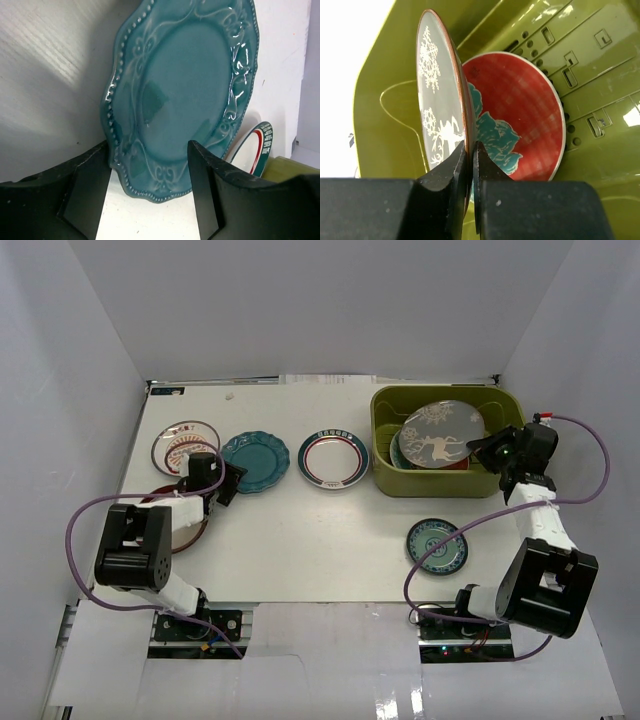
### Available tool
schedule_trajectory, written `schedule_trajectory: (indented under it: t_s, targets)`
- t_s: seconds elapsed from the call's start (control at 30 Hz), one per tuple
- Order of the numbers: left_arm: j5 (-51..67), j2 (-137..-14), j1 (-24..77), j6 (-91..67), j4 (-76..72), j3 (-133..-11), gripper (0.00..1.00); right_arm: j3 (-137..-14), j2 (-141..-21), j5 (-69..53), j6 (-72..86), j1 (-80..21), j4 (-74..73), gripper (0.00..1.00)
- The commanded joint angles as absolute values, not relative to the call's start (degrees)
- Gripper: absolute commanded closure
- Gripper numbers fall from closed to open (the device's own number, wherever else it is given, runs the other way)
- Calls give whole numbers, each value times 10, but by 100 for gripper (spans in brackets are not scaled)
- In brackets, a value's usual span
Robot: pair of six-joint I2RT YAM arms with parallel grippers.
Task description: Place the plates into the plastic bin on the countertop
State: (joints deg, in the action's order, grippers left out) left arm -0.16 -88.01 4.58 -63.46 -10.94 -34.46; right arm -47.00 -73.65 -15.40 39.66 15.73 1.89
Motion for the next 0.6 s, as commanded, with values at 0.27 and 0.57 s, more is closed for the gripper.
schedule_trajectory:
  t_s: [0.27,0.57]
  targets:
    - [-76,-914,64,-622,-86,-341,63,-477,-801,-167,362,154,91,72]
    - [-94,-880,73,-599,-85,-328,100,-461,-793,-141,324,153,59,38]
